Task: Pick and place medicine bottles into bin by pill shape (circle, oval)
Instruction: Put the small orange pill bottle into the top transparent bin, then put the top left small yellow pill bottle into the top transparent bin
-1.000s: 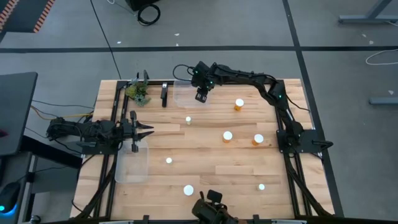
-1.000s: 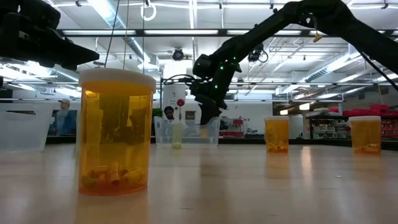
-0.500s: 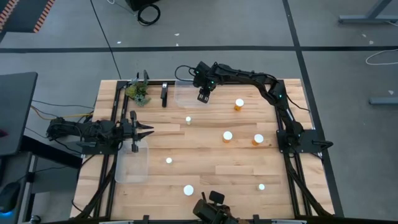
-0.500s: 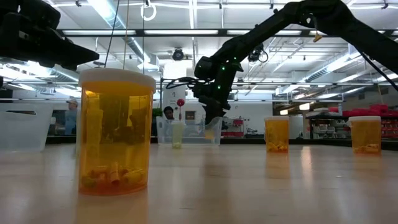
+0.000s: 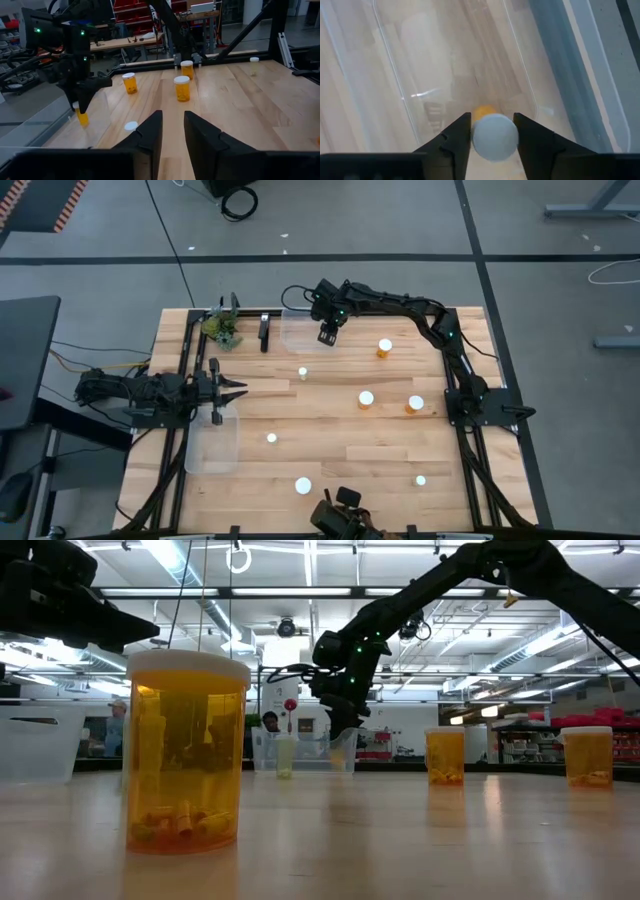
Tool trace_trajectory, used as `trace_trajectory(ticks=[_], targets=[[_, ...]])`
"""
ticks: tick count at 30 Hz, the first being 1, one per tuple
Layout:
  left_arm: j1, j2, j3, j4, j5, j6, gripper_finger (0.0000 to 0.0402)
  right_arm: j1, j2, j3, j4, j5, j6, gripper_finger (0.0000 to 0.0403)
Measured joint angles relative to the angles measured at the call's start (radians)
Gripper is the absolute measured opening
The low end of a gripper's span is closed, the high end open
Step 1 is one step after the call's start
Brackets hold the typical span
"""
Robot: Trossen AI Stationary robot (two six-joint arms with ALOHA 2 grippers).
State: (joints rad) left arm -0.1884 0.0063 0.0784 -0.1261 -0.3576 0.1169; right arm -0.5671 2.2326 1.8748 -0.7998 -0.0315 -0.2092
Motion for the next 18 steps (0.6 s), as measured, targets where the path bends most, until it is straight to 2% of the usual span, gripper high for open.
trace_trajectory(ticks=[7, 18], targets=[[0.0, 0.0, 0.0, 0.0, 0.0, 0.0, 0.0084, 0.0, 0.0, 0.001, 0.002, 0.0, 0.0, 0.0196], [0.0, 0.0, 0.0, 0.0, 0.0, 0.0, 0.0088, 0.024, -0.002, 0.11, -0.059, 0.0, -0.008, 0.0202]])
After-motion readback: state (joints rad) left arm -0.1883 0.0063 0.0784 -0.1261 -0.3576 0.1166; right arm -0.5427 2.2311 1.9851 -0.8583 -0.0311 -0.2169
